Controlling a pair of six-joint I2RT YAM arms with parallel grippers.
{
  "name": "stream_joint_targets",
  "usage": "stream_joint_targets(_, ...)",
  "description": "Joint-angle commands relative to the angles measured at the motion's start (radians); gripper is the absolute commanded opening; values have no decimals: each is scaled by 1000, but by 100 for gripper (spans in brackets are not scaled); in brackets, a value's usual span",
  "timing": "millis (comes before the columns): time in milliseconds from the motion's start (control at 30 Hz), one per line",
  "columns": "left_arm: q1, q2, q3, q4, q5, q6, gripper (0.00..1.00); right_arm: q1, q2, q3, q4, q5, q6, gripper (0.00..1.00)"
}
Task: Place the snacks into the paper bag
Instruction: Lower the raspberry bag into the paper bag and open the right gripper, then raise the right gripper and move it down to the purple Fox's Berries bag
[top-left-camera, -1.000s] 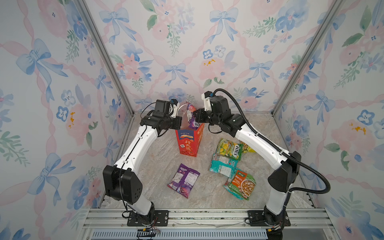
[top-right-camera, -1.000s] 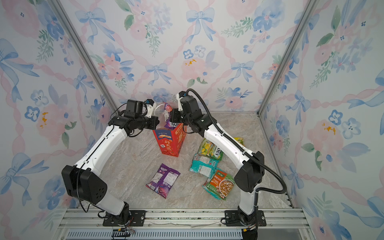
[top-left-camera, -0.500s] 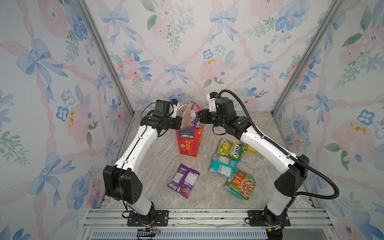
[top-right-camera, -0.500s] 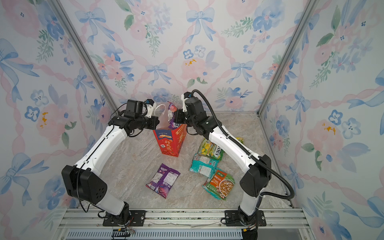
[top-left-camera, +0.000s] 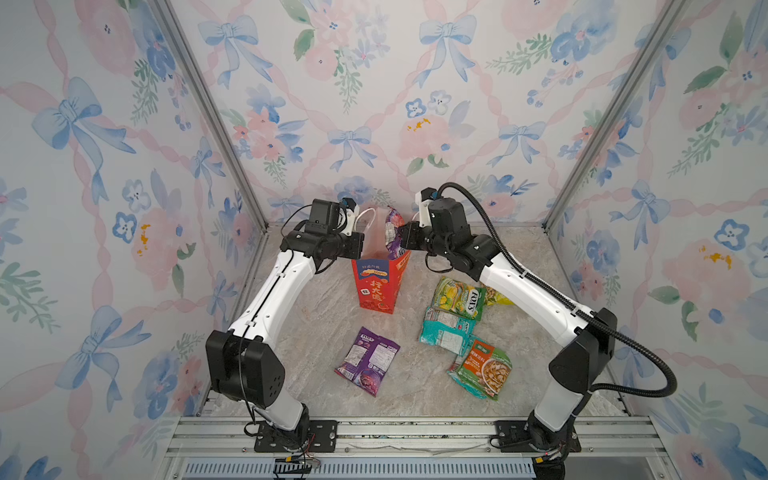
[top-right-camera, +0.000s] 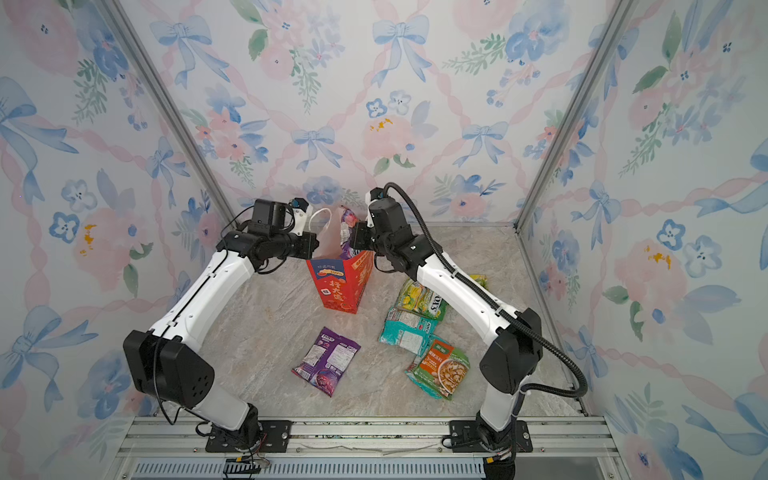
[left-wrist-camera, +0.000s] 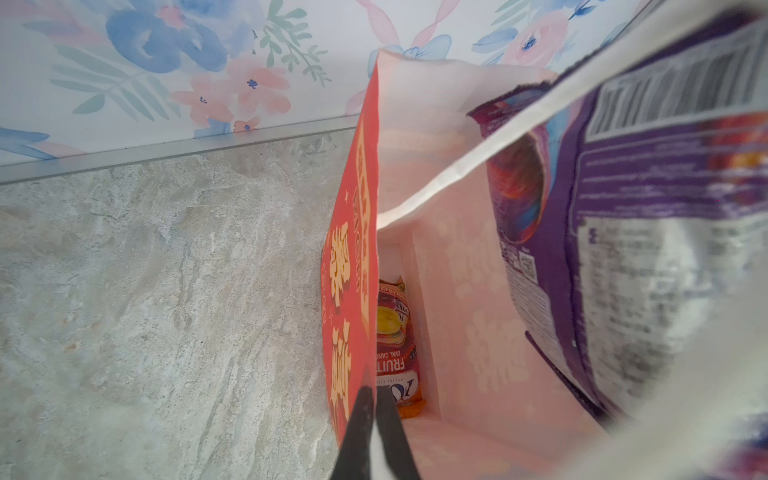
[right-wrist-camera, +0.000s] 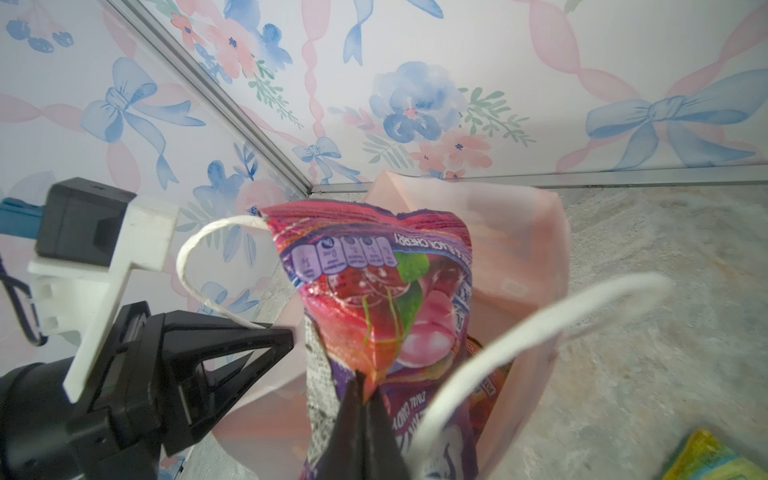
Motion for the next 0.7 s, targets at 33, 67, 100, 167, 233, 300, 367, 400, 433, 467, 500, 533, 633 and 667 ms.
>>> stream_joint_targets(33, 6, -16, -15, -6, 10, -6, 0, -12, -13, -9, 3, 33, 9, 3)
stream_joint_targets(67, 7, -16, -14, -6, 9, -6, 0, -12, -15, -11, 4, 31, 9, 5)
stream_joint_targets(100, 6, -17, -14, -5, 8, -6, 0, -14, -16, -13, 4, 32, 11, 10)
stream_joint_targets(167, 5, -16, -14, -5, 8, -6, 0, -12, -22, -13, 9, 27, 12, 21)
stream_joint_targets(233, 6, -16, -14, -5, 8, -6, 0, -12, -27, -11, 14, 11, 12, 33)
stream_joint_targets(300, 6, -16, -14, -6, 9, -6, 0, -12, -31, -3, 14, -7, 12, 44)
stream_joint_targets(367, 6, -16, -15, -6, 10, -6, 0, -11, -37, -1, 20, -23, 13, 50)
stream_joint_targets(400, 7, -17, -15, -5, 10, -6, 0, -10, -41, -1, 24, -34, 12, 53)
stream_joint_targets(433, 6, -17, -15, -5, 9, -6, 0, -7, -44, 0, 25, -43, 10, 55)
stream_joint_targets(467, 7, -17, -15, -5, 7, -6, 0, -4, -48, 2, 23, -45, 6, 57)
stream_joint_targets(500, 7, -17, -14, -5, 7, -6, 0, 3, -54, 5, 19, -45, -3, 59)
stream_joint_targets(533, 7, -16, -14, -5, 8, -6, 0, 10, -61, 5, 15, -43, -13, 62)
stream_joint_targets(633, 6, -16, -16, -4, 7, -6, 0, 32, -85, -1, -9, -30, -49, 68)
stream_joint_targets(667, 6, -16, -15, -6, 6, -6, 0, 38, -96, -8, -17, -23, -56, 70)
